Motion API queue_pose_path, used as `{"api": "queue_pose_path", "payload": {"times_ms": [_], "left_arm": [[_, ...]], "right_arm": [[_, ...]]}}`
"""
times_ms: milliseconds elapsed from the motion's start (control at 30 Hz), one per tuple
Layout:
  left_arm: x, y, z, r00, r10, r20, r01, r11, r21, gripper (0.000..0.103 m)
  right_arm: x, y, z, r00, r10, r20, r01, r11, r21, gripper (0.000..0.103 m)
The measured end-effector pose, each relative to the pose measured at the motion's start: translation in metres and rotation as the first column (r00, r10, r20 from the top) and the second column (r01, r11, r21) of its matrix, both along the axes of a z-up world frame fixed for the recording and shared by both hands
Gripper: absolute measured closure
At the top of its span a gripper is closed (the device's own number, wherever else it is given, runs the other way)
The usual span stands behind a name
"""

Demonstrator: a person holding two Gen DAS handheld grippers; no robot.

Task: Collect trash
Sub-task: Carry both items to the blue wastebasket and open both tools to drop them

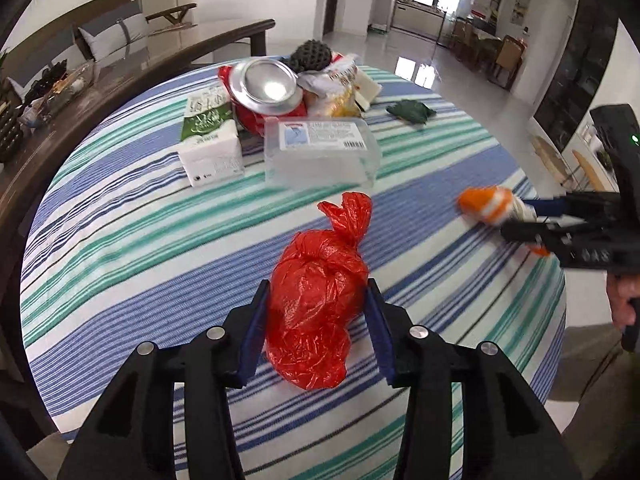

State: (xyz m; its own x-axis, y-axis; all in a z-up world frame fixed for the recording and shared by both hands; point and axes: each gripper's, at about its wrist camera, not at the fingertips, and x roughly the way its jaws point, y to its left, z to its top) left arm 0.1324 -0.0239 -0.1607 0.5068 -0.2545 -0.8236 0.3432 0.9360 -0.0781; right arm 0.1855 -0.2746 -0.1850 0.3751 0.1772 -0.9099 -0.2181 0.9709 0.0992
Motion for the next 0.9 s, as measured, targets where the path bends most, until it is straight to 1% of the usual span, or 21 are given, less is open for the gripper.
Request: {"api": "queue_pose_path", "payload": {"times_ms": [67, 133, 233, 367, 433, 467, 500, 533, 567, 633, 733, 833, 900], "left_arm": [[-0.004, 0.000, 0.000, 1.000, -0.030, 0.000, 0.030, 1.000, 0.006, 0.036], [-0.005, 0.001, 0.004, 0.998, -0.068, 0.005, 0.068, 0.998, 0.005, 0.032], [-0.003, 0.001, 0.008, 0.994, -0.110, 0.020, 0.109, 0.993, 0.039, 0.031], [0.003, -0.008, 0.008, 0.985, -0.172, 0.017, 0.169, 0.980, 0.101, 0.031], [0.006, -0.010, 0.004, 0.983, -0.182, 0.007, 0.179, 0.975, 0.130, 0.031], [0.007, -0.011, 0.002, 0.982, -0.187, 0.002, 0.185, 0.972, 0.142, 0.033], [0.007, -0.013, 0.001, 0.981, -0.196, -0.005, 0.194, 0.969, 0.154, 0.037], [0.008, -0.014, -0.001, 0.979, -0.204, -0.012, 0.203, 0.966, 0.162, 0.052], [0.008, -0.015, -0.002, 0.978, -0.210, -0.020, 0.210, 0.963, 0.169, 0.060], [0.007, -0.017, 0.000, 0.978, -0.209, -0.013, 0.208, 0.963, 0.170, 0.062], [0.006, -0.023, 0.016, 0.979, -0.201, -0.011, 0.202, 0.976, 0.080, 0.062], [0.000, -0.049, 0.037, 0.972, -0.234, 0.010, 0.234, 0.972, -0.001, 0.062], [-0.003, -0.076, 0.049, 0.963, -0.268, 0.025, 0.269, 0.963, -0.035, 0.062]], "right_arm": [[-0.010, -0.001, 0.001, 1.000, 0.018, -0.020, -0.017, 0.999, 0.050, 0.048], [-0.011, 0.001, 0.007, 0.999, 0.027, -0.021, -0.026, 0.998, 0.055, 0.039], [-0.008, 0.005, 0.013, 0.997, 0.083, -0.008, -0.083, 0.997, -0.006, 0.034], [-0.003, 0.019, 0.009, 0.980, 0.189, -0.061, -0.191, 0.981, -0.032, 0.033], [0.000, 0.025, 0.005, 0.971, 0.223, -0.084, -0.228, 0.972, -0.049, 0.033], [0.001, 0.028, 0.002, 0.966, 0.235, -0.103, -0.242, 0.968, -0.060, 0.033], [0.002, 0.028, 0.000, 0.964, 0.240, -0.112, -0.248, 0.966, -0.067, 0.038], [0.002, 0.028, -0.002, 0.963, 0.243, -0.117, -0.253, 0.965, -0.071, 0.054], [0.001, 0.028, -0.004, 0.961, 0.248, -0.125, -0.258, 0.964, -0.067, 0.053], [-0.001, 0.022, 0.002, 0.969, 0.225, -0.105, -0.229, 0.973, -0.033, 0.054], [-0.005, -0.004, 0.020, 0.989, 0.147, -0.029, -0.146, 0.989, 0.025, 0.054], [-0.012, -0.053, 0.040, 0.999, 0.009, 0.046, -0.012, 0.998, 0.069, 0.054], [-0.019, -0.099, 0.047, 0.990, -0.113, 0.083, 0.108, 0.992, 0.064, 0.054]]}}
